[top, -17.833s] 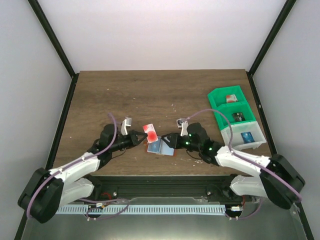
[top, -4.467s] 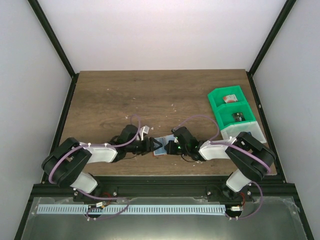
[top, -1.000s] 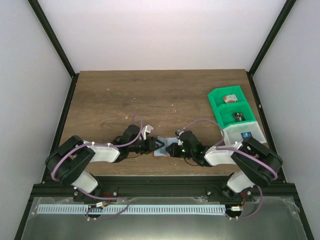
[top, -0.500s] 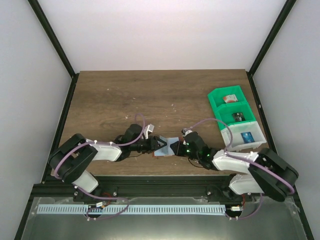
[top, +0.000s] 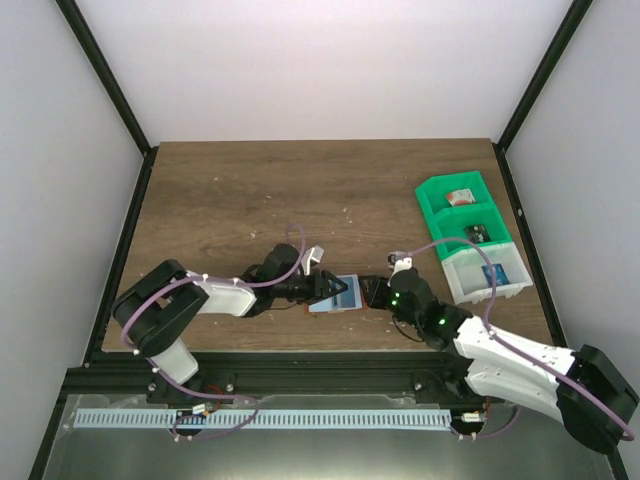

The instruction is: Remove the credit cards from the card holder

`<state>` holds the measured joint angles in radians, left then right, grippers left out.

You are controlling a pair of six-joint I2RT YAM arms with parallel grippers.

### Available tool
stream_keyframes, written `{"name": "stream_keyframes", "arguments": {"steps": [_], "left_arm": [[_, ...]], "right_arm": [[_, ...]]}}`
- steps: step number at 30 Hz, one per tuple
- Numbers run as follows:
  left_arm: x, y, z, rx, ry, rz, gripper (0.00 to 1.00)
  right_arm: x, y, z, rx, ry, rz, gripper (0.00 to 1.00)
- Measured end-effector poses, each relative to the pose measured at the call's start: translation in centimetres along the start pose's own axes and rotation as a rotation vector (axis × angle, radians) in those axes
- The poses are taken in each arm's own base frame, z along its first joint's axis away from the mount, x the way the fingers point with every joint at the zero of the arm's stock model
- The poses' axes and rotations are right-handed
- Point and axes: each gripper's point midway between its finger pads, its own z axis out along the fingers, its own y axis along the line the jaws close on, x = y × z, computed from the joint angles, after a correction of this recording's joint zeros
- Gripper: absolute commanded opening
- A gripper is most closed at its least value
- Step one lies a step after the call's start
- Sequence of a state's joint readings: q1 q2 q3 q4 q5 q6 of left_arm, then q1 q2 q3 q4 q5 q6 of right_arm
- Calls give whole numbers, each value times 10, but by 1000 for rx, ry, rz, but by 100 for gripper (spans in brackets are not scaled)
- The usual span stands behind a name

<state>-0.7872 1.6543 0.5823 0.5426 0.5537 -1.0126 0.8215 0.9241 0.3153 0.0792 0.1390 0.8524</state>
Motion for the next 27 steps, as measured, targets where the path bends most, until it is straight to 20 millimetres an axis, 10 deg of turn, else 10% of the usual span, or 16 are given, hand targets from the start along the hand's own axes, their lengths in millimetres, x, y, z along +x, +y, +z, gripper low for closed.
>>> {"name": "stream_keyframes", "arguments": {"steps": [27], "left_arm": [[-3, 54, -6, -161, -12, -35, 41]], "right_arm": [[57, -37, 40, 67, 289, -62, 14]]}}
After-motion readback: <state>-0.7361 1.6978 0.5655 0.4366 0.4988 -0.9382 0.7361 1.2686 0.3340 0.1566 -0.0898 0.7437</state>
